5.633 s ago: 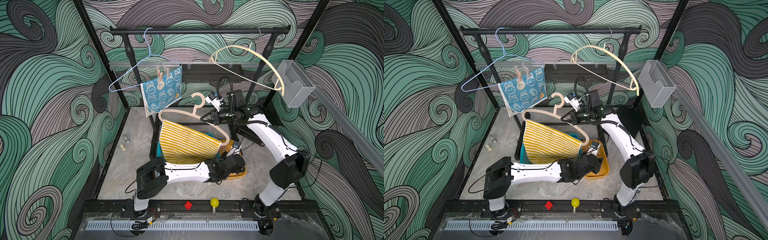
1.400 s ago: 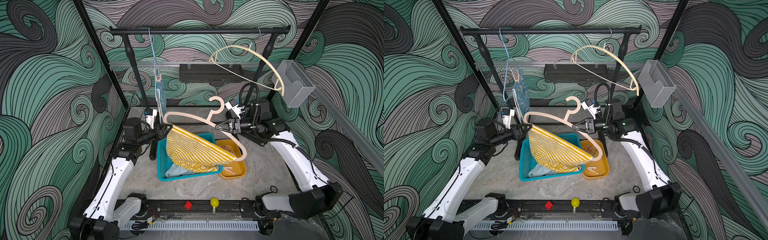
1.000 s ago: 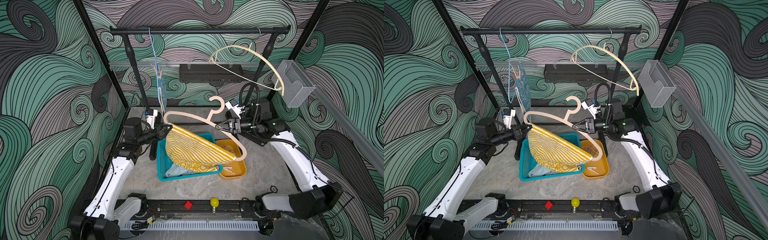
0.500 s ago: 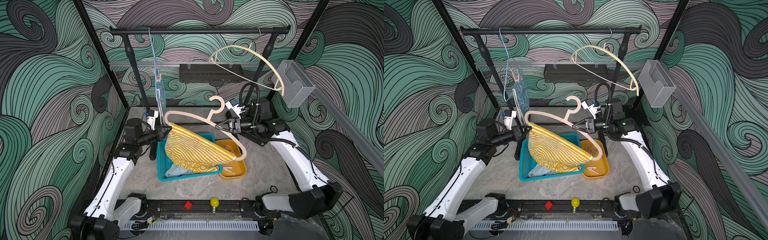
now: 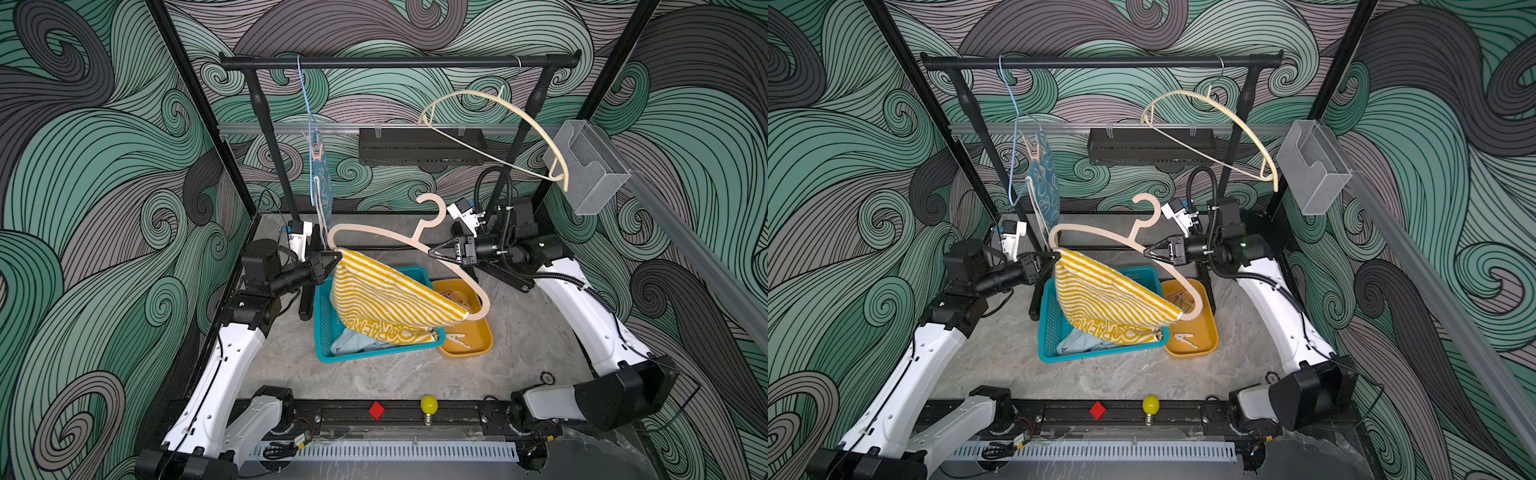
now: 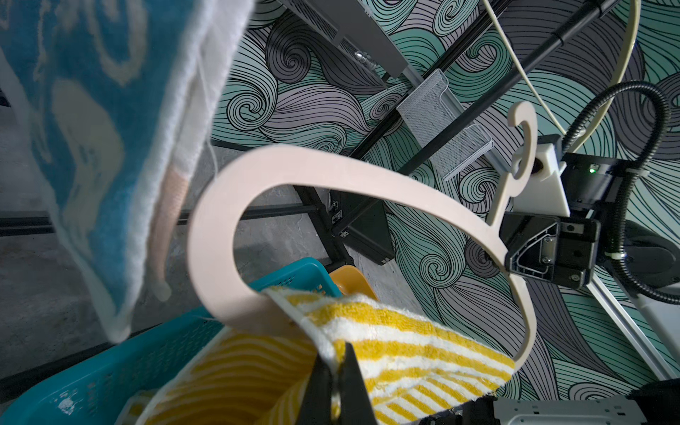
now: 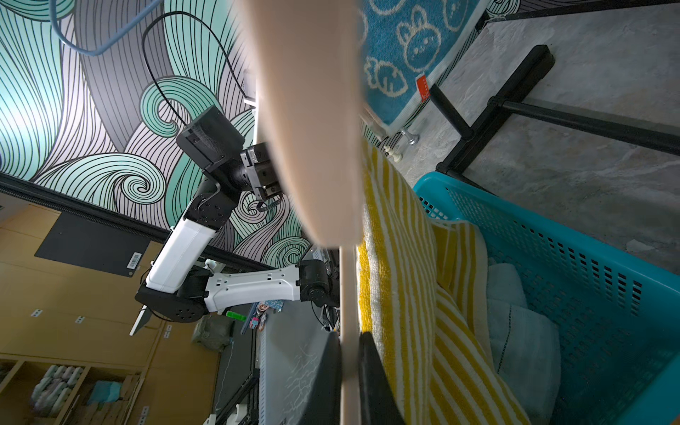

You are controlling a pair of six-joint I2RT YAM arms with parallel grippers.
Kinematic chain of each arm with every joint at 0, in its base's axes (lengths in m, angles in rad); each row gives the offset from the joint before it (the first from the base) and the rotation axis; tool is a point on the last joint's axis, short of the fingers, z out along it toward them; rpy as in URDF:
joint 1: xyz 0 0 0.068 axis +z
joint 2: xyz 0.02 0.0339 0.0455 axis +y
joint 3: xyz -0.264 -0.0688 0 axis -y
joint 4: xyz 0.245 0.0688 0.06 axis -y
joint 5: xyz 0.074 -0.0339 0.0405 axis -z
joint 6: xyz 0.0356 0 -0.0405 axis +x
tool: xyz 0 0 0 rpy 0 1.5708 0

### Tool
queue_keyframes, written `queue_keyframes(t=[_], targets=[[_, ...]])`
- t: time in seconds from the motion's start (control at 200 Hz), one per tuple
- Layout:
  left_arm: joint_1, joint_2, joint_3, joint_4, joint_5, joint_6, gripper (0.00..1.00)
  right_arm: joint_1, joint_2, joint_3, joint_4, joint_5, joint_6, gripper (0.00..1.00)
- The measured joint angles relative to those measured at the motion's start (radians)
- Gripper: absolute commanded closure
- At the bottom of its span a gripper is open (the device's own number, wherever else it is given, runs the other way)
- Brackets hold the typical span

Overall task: Remove the clothespins securing towels to the hanger
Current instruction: Remove the towel from the hanger.

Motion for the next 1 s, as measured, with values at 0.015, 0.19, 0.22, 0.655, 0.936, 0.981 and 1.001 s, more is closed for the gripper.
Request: queue_keyframes(t=[0.015, 0.19, 0.22, 0.655, 0.936, 0.981, 1.001], targets=[[0.0, 0.0, 0.003, -0.002, 0.0, 0.0, 1.0, 0.0, 0.0, 0.0, -0.001, 0.002, 0.0, 1.0], [-0.007, -0.001, 0.052, -0.015, -0.001, -0.023, 1.0, 0.0, 0.006, 0.0, -0.003, 0.015, -0.002, 1.0], [-0.011, -0.002, 0.063, -0.018, -0.001, -0.026, 1.0, 0.0, 0.006, 0.0, -0.003, 0.016, -0.003, 1.0], [-0.04, 0.002, 0.214, -0.068, -0.03, -0.05, 1.0, 0.0, 0.017, 0.0, -0.005, 0.036, -0.008, 1.0], [-0.041, 0.021, 0.289, -0.08, -0.087, -0.076, 1.0, 0.0, 0.018, -0.023, -0.002, 0.045, -0.014, 1.0], [-0.041, 0.021, 0.303, -0.079, -0.096, -0.078, 1.0, 0.0, 0.019, -0.03, -0.003, 0.049, -0.016, 1.0], [-0.041, 0.021, 0.309, -0.079, -0.1, -0.079, 1.0, 0.0, 0.019, -0.033, -0.002, 0.05, -0.016, 1.0]])
